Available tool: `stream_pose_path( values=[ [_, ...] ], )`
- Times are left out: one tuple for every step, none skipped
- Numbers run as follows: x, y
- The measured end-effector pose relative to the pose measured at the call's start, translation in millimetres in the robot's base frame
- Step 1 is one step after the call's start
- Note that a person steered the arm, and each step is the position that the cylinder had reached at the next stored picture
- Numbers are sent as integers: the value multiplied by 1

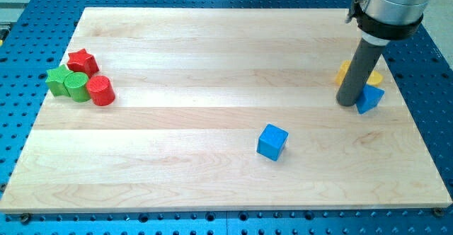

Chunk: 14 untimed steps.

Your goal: Place yellow blocks and blue blocks at the right center of the board

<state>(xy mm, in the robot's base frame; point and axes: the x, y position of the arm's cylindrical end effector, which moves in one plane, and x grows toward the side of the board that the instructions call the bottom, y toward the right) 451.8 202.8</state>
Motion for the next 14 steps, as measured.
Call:
stream_pose_path(
  values=[
    [41, 12],
    [56, 50],
    [36, 47],
    [25, 34],
    [6, 31],
    [56, 10],
    [124, -55],
    [85, -100],
    [78, -97],
    [122, -116],
    [87, -165],
    [16, -101],
    [14, -96],
    [60, -63]
  ],
)
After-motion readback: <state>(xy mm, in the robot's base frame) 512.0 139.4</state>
